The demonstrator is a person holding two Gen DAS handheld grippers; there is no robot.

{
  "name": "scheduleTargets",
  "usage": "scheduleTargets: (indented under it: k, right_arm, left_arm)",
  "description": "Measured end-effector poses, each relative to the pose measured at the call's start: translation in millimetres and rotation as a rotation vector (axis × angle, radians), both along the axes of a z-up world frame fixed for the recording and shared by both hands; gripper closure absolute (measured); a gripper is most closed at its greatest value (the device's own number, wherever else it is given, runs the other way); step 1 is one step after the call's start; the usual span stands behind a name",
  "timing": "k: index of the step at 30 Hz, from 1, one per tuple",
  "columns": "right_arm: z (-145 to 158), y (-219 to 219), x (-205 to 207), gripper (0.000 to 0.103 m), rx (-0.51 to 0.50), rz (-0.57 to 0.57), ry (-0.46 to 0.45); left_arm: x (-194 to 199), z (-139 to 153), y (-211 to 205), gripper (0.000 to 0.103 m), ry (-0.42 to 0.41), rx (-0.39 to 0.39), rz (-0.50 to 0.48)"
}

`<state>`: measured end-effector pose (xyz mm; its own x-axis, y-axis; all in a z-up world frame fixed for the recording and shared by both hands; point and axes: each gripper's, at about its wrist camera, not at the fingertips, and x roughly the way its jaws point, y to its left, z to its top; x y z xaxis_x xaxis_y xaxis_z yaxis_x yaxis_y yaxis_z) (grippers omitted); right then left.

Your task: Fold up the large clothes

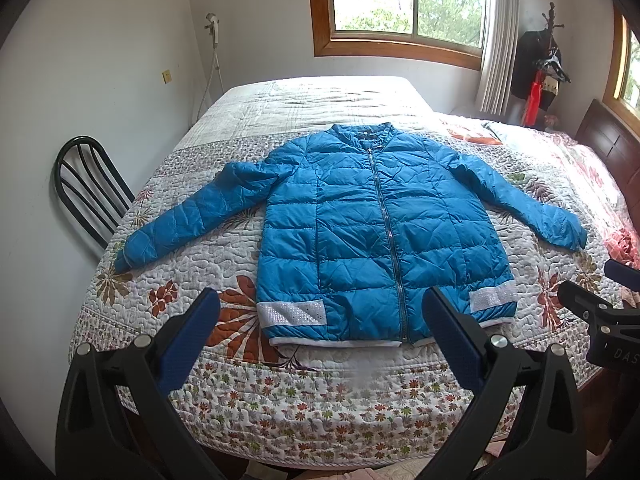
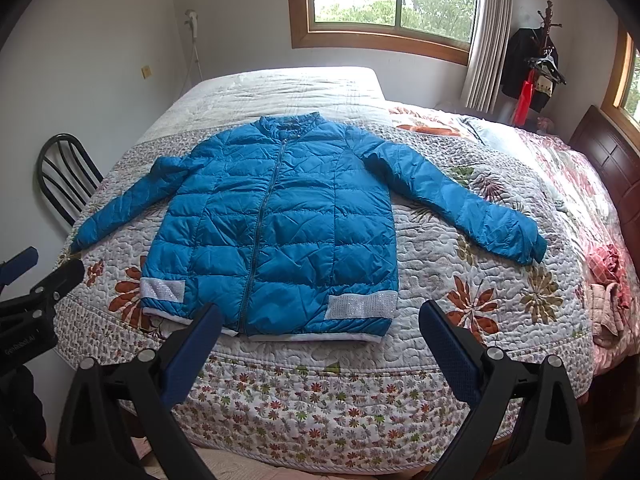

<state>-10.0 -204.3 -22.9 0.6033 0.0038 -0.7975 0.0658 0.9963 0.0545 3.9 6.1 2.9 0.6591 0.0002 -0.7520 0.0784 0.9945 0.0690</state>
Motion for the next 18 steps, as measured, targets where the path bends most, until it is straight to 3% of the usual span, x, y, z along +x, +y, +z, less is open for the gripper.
scheduleTargets:
  k: [18]
  right_arm:
    - [-15.9, -16.6, 28.9, 0.004, 0.016, -0.036, 0.034]
  left_arm:
    - [36.7, -13.0, -12.2, 0.003, 0.050, 0.025, -0.023]
